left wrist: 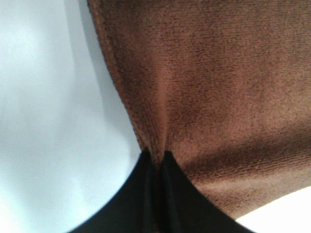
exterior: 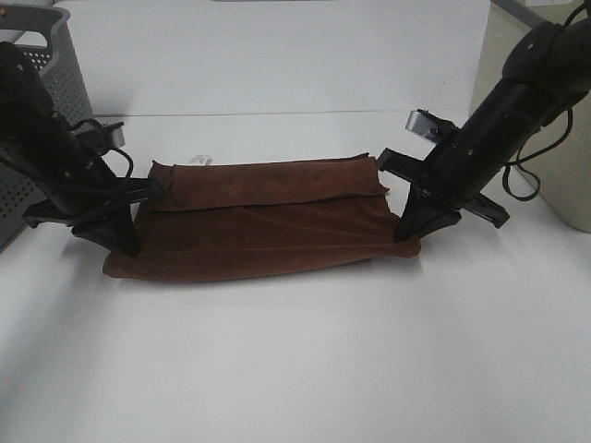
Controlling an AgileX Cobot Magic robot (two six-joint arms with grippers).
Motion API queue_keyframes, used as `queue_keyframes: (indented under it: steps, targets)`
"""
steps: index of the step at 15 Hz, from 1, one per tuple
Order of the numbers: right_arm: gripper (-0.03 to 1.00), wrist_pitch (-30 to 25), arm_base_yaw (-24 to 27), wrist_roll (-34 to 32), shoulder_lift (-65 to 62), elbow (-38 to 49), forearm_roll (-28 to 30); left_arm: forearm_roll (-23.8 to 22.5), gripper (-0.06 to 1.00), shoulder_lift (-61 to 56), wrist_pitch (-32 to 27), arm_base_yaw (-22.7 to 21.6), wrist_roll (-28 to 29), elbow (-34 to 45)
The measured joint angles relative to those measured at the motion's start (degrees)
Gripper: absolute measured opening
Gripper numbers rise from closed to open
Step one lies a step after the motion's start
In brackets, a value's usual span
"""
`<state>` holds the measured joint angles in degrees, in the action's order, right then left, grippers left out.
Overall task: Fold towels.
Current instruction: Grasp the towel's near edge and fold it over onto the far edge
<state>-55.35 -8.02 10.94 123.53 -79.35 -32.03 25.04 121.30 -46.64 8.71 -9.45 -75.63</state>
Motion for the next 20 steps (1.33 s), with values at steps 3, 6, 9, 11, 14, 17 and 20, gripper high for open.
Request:
queue_keyframes:
  steps: [3,6,9,11,14,17,20]
  targets:
    - [0.00,0.2,-0.1,0.1,-0.8,-1.0,0.0,0.2,0.01,-0.8,-2.1,0.0,1.4,-1.8]
    - [0.00,0.7,-0.1,0.1,-0.8,-6.7,0.3,0.2,0.01,-0.9,-3.6,-1.3,3.2,-8.1]
    - [0.00,1.4,-0.1,0.1,1.8,-14.3,0.2,0.3,0.01,1.7,-2.6,-2.8,4.2,-15.4]
    - [0.00,1.7,-0.1,0.1,3.8,-16.7,0.3,0.3,0.01,3.2,-1.3,-2.8,4.2,-17.0]
    - [0.00,2.9,-0.1,0.1,9.7,-24.0,0.3,0.3,0.01,7.3,5.8,-2.8,4.2,-20.3]
    - [0.01,6.2,-0.1,0.2,13.1,-26.1,0.2,0.6,0.01,9.6,12.3,-2.7,4.3,-20.6]
    - [0.33,6.7,-0.1,1.0,13.6,-26.1,0.3,0.3,0.21,11.3,13.6,-2.7,4.2,-20.6]
